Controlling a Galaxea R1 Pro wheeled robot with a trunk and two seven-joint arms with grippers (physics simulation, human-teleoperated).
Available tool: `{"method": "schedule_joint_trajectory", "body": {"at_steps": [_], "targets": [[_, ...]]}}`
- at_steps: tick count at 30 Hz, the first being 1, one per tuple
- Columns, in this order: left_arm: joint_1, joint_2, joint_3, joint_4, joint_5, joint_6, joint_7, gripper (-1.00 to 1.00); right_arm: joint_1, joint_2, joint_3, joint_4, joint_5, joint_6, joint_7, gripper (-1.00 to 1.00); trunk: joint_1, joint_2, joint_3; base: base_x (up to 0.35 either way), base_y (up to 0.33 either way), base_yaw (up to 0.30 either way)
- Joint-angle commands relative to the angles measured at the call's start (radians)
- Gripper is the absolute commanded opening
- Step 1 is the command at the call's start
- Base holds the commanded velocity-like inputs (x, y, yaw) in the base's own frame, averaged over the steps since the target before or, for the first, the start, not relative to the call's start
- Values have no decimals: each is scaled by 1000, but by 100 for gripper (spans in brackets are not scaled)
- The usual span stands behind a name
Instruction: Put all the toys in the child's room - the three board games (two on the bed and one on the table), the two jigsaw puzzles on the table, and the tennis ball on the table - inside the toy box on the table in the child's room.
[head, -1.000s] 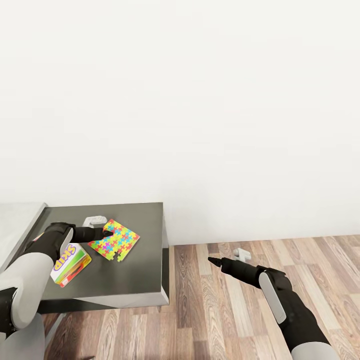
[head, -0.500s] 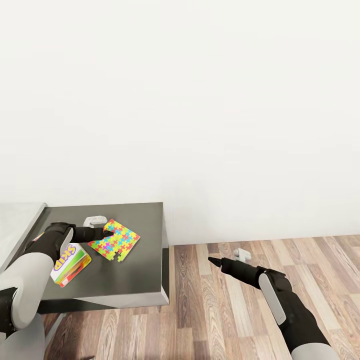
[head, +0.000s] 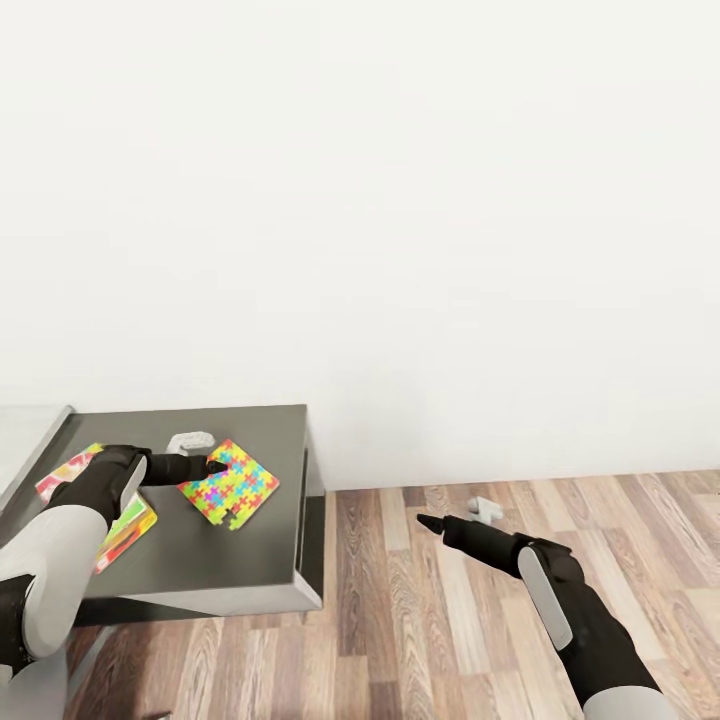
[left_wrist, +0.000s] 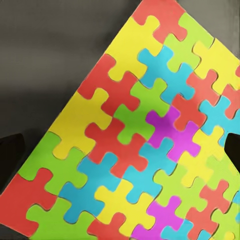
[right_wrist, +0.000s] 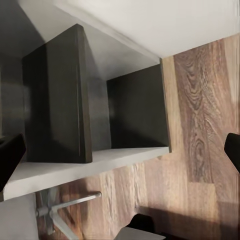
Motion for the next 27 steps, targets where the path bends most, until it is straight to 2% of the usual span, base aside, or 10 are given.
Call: {"method": "schedule_joint_trajectory", "body": {"at_steps": [1,13,27], "targets": [[-1,-1,8,-1,-10,6,-8,100,-1,0,-2,0,-2,6,3,100,1,-2,-2,0,-188,0],[-1,-2,8,-1,-10,8,-7,100,-1,0,-2,1,-2,6,4,100,1,-2,-2,-23,-179,0],[-1,-2,8,-1,-11,9,-5,100,-1,0,-2,2,-2,6,4,100,1,-2,-2,-57,-55,0]]}}
